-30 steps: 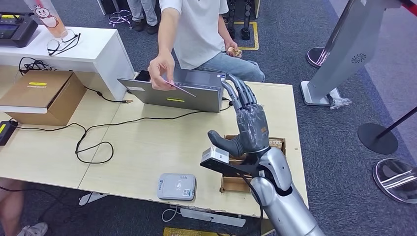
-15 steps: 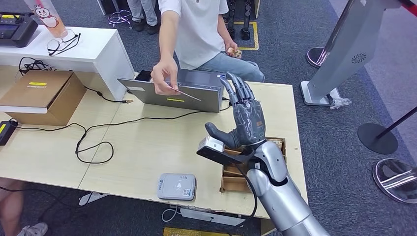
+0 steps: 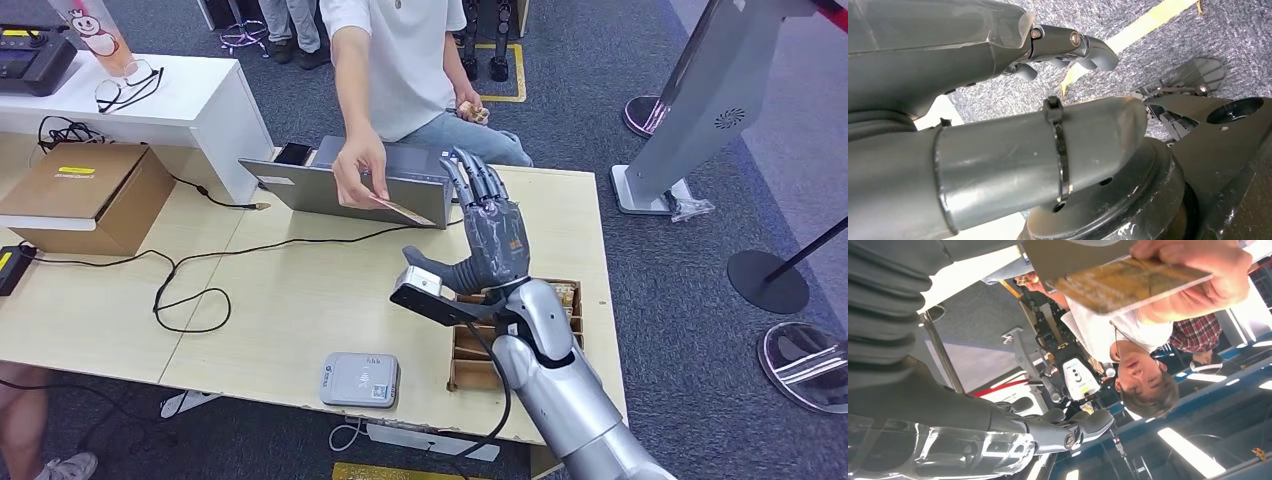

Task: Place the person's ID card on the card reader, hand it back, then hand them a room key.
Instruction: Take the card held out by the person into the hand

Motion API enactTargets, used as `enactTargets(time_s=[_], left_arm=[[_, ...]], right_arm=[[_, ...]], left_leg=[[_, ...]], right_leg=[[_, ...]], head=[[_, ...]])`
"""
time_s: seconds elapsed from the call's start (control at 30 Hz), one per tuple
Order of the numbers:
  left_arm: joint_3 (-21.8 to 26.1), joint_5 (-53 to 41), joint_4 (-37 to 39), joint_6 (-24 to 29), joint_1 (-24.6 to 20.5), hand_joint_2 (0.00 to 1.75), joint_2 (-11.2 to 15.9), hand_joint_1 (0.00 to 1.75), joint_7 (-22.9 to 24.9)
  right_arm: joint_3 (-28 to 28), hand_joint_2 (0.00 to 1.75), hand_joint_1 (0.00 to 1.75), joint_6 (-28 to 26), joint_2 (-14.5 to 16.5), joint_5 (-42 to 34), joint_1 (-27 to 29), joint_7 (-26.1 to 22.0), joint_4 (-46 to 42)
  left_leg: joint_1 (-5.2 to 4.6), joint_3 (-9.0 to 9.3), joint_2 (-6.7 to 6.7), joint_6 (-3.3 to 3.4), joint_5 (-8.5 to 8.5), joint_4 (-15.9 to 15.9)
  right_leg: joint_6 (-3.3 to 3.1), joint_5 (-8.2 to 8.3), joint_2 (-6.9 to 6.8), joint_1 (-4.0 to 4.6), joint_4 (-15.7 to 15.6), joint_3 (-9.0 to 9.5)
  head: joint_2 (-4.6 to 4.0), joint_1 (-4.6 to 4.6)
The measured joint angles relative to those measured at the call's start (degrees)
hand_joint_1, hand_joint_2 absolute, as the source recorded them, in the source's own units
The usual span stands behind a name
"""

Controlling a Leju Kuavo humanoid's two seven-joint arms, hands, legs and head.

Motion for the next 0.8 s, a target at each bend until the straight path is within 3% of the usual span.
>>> enactTargets(time_s=[0.8], left_arm=[[-0.15,0.77,0.04,0.56,-0.48,0.0,0.44,0.0,0.86]], right_arm=[[0.0,1.75,0.0,0.07,1.08,0.11,-0.63,0.42,3.07]], left_leg=[[0.0,0.0,0.0,0.0,0.0,0.0]], right_leg=[[0.0,0.0,0.0,0.0,0.0,0.0]], head=[[0.0,0.0]])
